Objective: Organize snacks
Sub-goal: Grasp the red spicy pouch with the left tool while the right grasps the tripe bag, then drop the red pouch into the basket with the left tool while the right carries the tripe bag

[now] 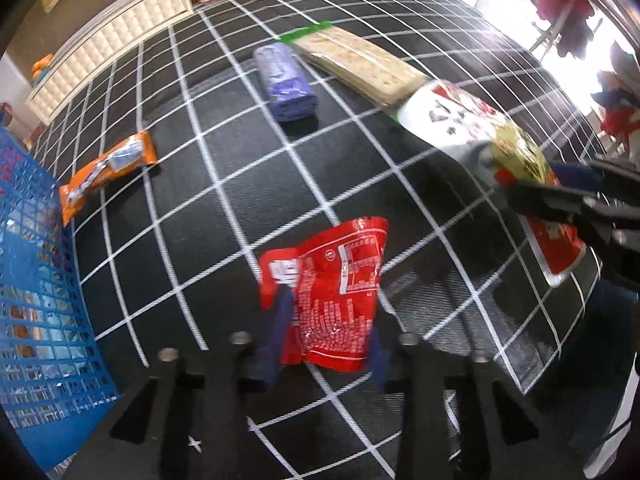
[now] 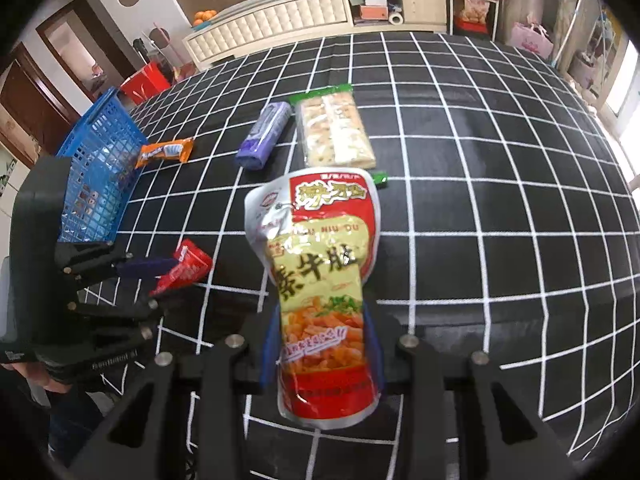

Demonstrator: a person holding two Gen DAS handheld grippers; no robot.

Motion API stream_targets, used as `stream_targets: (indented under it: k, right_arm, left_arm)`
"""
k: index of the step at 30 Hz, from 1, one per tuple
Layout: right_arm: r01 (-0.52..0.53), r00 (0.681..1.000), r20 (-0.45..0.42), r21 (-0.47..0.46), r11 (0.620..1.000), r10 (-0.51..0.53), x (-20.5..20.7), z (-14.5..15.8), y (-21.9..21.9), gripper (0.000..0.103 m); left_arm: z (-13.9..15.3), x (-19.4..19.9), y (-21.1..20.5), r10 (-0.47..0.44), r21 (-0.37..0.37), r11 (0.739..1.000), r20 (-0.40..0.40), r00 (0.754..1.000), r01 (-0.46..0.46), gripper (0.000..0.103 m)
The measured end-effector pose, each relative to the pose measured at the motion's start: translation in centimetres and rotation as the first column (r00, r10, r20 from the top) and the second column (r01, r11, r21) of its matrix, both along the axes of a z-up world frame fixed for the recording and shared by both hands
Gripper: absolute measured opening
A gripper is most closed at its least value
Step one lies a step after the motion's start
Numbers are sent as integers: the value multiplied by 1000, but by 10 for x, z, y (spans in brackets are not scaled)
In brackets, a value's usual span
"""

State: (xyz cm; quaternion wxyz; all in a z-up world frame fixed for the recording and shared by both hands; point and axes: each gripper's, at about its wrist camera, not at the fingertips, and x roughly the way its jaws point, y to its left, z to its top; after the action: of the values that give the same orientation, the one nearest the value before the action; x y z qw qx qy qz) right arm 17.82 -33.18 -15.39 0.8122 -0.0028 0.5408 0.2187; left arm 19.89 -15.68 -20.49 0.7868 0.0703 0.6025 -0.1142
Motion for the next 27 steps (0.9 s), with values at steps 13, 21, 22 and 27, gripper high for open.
stream_targets:
  k: [13, 21, 22, 27]
  right_arm:
    - [-13, 998, 54, 14, 1000, 13, -6, 36, 17, 42]
    - [-72, 989, 134, 39, 997, 66, -18, 81, 60, 41]
    - [-81, 987, 143, 42, 996, 74, -20, 87, 68, 41]
    - [-133, 976, 181, 57, 989, 121, -29, 107, 106, 41]
  left_arm:
    - [52, -26, 37, 70, -72, 995, 123, 990, -62, 7]
    - [116, -38, 67, 129, -136, 986, 226, 966, -100, 7]
    - [126, -42, 77, 145, -153, 982, 235, 961, -110, 7]
    - [154, -58, 116, 200, -179, 972, 270, 942, -155, 7]
